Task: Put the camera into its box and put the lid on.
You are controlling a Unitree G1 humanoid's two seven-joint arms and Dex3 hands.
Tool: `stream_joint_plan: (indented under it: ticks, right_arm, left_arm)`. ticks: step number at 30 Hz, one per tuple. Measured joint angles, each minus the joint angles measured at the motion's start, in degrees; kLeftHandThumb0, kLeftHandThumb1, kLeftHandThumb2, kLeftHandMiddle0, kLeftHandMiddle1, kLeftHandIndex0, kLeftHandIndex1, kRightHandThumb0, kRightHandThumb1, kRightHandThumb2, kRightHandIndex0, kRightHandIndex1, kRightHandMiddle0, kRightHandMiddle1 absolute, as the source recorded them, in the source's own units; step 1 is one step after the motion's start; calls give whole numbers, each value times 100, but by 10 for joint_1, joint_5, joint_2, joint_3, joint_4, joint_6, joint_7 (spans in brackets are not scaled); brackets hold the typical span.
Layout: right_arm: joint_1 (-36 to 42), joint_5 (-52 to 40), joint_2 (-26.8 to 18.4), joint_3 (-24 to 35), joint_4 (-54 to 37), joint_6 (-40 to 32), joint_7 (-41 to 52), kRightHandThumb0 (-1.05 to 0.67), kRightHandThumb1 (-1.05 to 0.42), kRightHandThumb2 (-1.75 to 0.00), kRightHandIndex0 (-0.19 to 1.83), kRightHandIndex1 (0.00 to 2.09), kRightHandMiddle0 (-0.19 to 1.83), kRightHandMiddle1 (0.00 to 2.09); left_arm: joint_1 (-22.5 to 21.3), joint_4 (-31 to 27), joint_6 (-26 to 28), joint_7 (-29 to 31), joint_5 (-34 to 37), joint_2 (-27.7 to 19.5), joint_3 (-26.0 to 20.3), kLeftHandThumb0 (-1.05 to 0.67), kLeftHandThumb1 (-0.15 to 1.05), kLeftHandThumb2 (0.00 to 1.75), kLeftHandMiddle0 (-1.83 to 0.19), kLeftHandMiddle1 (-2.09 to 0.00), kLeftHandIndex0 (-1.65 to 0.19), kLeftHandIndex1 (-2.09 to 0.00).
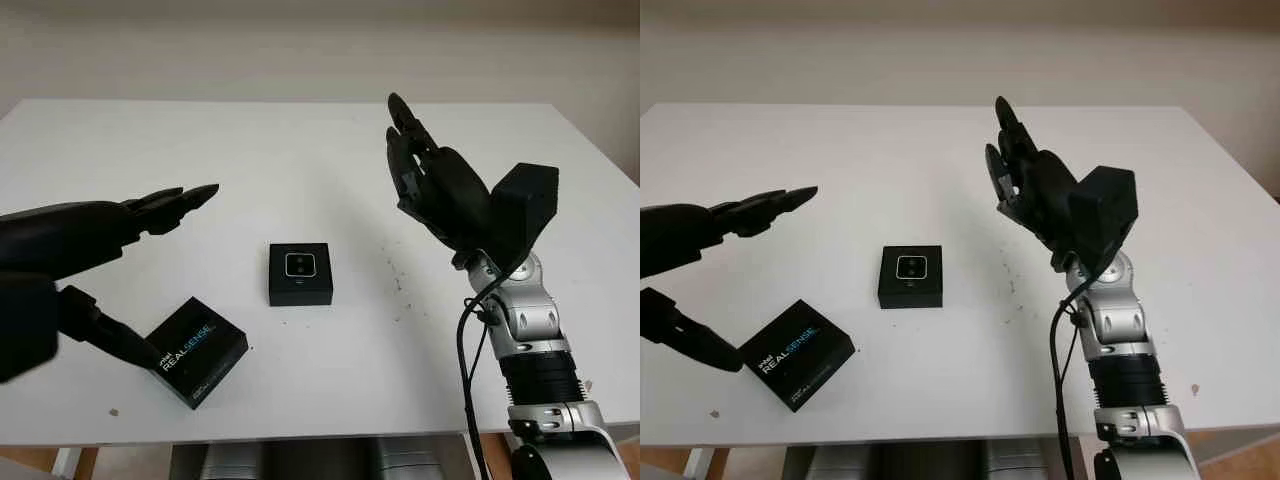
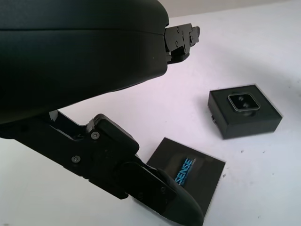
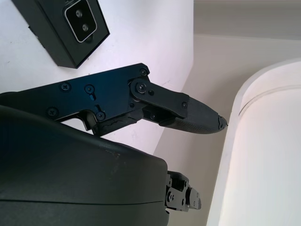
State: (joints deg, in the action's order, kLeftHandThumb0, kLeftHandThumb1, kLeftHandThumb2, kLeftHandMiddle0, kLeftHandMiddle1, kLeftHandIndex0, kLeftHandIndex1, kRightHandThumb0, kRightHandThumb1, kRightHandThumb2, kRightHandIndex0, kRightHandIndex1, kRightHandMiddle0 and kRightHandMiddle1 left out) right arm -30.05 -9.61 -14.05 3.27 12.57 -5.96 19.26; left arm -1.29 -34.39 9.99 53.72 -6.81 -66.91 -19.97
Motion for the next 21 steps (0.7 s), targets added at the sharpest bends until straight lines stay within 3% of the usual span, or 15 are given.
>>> stream_joint_plan:
  ticks: [6, 12, 21]
  right_arm:
    - [-5, -14, 0, 11, 0, -9, 11, -63, -105, -79, -19, 0, -19, 0]
    - [-13, -20, 0, 17, 0, -15, 12, -61, -105, -78, -19, 0, -19, 0]
    - [-13, -21, 1, 16, -11, -30, 2, -58, -105, -78, -19, 0, -19, 0]
  left_arm:
    - [12, -27, -49, 9, -64, -15, 11, -66, 70, 4, 19, 0, 19, 0]
    - [27, -29, -90, -3, -100, 1, 21, -63, 69, 5, 19, -1, 19, -1]
    - [38, -27, -130, -4, -114, 11, 32, -59, 70, 5, 12, -7, 12, -6]
